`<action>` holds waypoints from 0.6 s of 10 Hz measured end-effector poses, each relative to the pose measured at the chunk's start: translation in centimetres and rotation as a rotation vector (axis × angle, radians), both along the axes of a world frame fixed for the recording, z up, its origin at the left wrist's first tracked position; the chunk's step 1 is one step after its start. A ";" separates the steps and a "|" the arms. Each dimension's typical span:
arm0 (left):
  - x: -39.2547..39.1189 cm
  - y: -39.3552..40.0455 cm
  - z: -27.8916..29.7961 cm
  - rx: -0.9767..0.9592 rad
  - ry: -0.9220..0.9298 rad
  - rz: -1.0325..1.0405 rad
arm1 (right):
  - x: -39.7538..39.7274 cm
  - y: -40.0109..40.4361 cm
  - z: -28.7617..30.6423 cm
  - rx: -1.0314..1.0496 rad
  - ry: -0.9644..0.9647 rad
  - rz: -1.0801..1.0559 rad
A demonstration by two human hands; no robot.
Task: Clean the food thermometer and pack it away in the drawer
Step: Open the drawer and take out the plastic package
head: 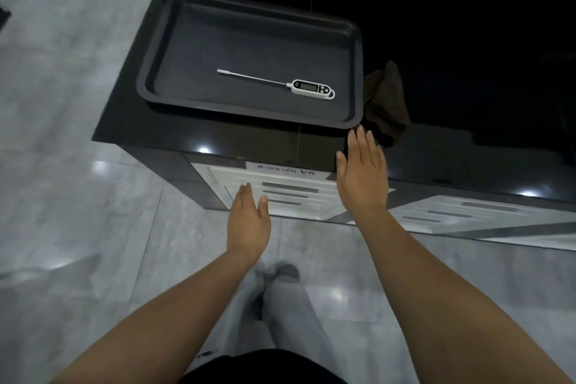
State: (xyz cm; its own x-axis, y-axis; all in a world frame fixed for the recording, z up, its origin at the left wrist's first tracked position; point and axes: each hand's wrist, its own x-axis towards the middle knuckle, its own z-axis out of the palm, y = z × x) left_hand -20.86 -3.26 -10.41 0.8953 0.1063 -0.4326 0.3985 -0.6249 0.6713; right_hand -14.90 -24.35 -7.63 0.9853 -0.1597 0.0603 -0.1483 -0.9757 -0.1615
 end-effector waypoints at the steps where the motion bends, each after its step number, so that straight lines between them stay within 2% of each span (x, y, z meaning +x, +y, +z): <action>1: 2.4 -2.5 -2.3 -0.240 0.231 0.273 | 0.1 -0.1 -1.0 -0.028 -0.069 -0.006; 2: 5.0 -3.4 -2.9 -0.997 0.320 1.229 | 0.2 -0.1 -2.1 -0.051 -0.156 -0.028; 3: 6.6 -4.5 -3.3 -1.016 0.487 1.220 | 0.4 -0.2 -2.9 -0.049 -0.251 -0.042; 4: 7.5 -5.5 -6.3 -1.093 0.494 1.045 | 0.3 -0.2 -3.3 -0.066 -0.295 -0.036; 6: 8.7 -6.2 -8.2 -1.132 0.487 1.124 | 0.5 -0.4 -3.9 -0.092 -0.334 -0.048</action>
